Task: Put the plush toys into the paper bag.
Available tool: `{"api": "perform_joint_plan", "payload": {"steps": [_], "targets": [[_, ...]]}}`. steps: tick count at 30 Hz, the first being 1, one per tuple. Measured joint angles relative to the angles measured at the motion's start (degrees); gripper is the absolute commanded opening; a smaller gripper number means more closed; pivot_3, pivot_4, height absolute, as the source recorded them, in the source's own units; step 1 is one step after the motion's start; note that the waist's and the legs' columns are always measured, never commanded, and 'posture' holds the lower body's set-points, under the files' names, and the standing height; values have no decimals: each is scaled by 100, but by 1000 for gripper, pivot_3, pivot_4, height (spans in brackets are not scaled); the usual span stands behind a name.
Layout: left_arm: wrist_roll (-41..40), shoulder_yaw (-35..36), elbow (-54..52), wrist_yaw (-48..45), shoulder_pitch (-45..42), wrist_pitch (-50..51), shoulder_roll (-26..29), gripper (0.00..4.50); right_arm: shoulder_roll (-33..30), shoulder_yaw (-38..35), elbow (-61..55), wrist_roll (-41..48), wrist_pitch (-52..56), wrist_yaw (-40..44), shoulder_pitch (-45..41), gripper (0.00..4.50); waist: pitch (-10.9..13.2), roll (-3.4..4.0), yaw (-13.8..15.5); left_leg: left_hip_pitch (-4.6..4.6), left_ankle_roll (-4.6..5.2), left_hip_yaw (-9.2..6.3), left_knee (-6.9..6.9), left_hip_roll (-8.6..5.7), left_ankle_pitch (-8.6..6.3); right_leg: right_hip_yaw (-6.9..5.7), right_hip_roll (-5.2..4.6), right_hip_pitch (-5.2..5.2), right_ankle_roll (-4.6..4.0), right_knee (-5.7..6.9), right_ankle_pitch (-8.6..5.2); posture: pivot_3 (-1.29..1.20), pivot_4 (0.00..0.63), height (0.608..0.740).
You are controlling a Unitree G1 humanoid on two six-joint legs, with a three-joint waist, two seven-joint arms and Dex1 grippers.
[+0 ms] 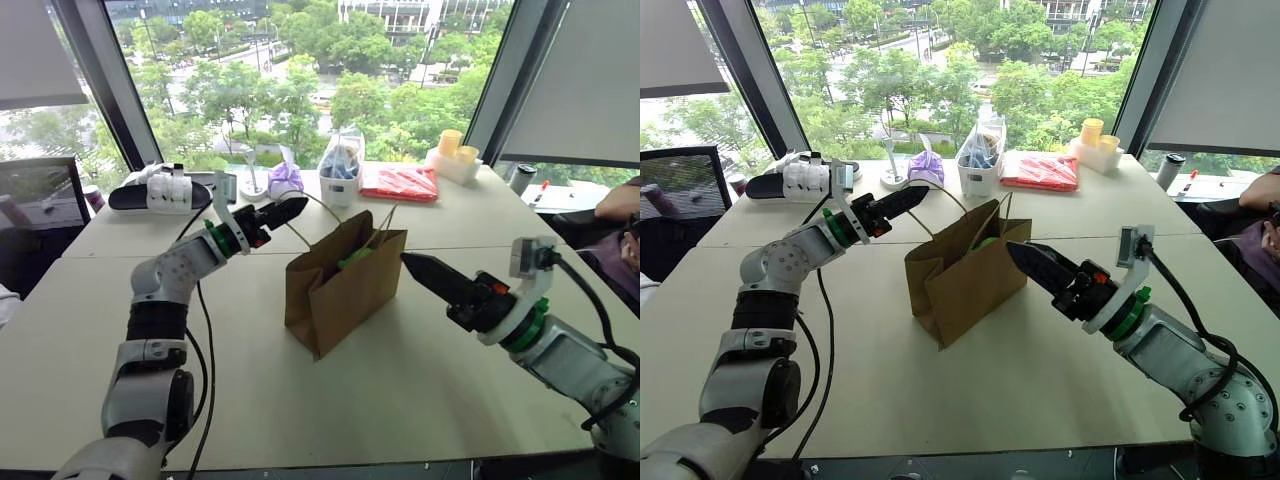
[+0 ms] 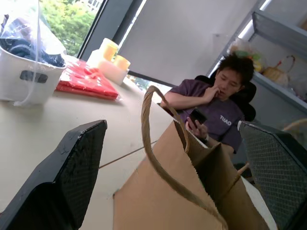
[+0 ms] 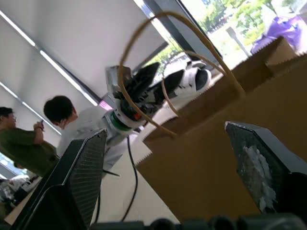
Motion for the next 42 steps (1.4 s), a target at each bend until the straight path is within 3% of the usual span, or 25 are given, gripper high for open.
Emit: {"api": "perform_joint_plan", "payload": {"steps": [3,6,9,14,21,30,38,41,42], "targets": [[-75,39,-223,-263,440,207,296,4500,13,237,-10,-310,38,98,191,3019,0,0,-37,-3,0,-1,2,1,0,0,0,-4,0,3,0,0,150,740],[-299,189,-399,-432,665,473,408,4500,34,438,-64,-583,37,226,269,1323,0,0,-45,-6,0,-9,9,0,0,-2,0,1,0,2,0,0,150,740],[-580,371,-803,-565,984,769,598,4500,110,726,-67,-855,56,322,259,26,0,0,-75,-1,0,-8,7,1,0,1,-1,3,-1,3,0,0,150,740],[-807,124,-2209,-700,2011,1144,720,4500,404,1321,87,-1422,124,305,-286,26,-1,2,-78,-2,-1,-5,-1,8,1,5,1,-6,-3,3,-1,0,150,740],[-588,-299,-3371,-542,2417,942,808,4500,761,1871,682,-2225,167,530,-923,26,-1,2,-39,-4,-2,-10,-1,1,0,5,-4,1,-5,-3,-1,0,150,740],[136,-1092,-3753,-412,2451,269,734,4500,1237,2030,1292,-3110,95,835,-1254,26,-1,3,-67,-4,-2,-8,-6,0,0,6,-3,-4,-5,-2,0,0,150,740],[712,-1425,-3499,-49,2298,-213,320,4500,1551,2037,1297,-3454,96,914,-1240,26,-1,3,-67,-4,-2,-9,-5,-1,0,4,-2,-3,-4,-1,0,0,150,740],[905,-1461,-3284,44,2268,-382,238,3651,1584,1999,1289,-3483,104,917,-1167,0,-1,3,-69,-3,-2,-9,-6,-1,0,4,-2,-4,-4,0,0,0,150,740],[960,-1465,-3243,54,2265,-437,210,3170,1584,1967,1269,-3482,111,918,-1116,0,-1,3,-68,-4,-2,-9,-6,-1,0,4,-2,-4,-4,0,0,0,150,740]]}}
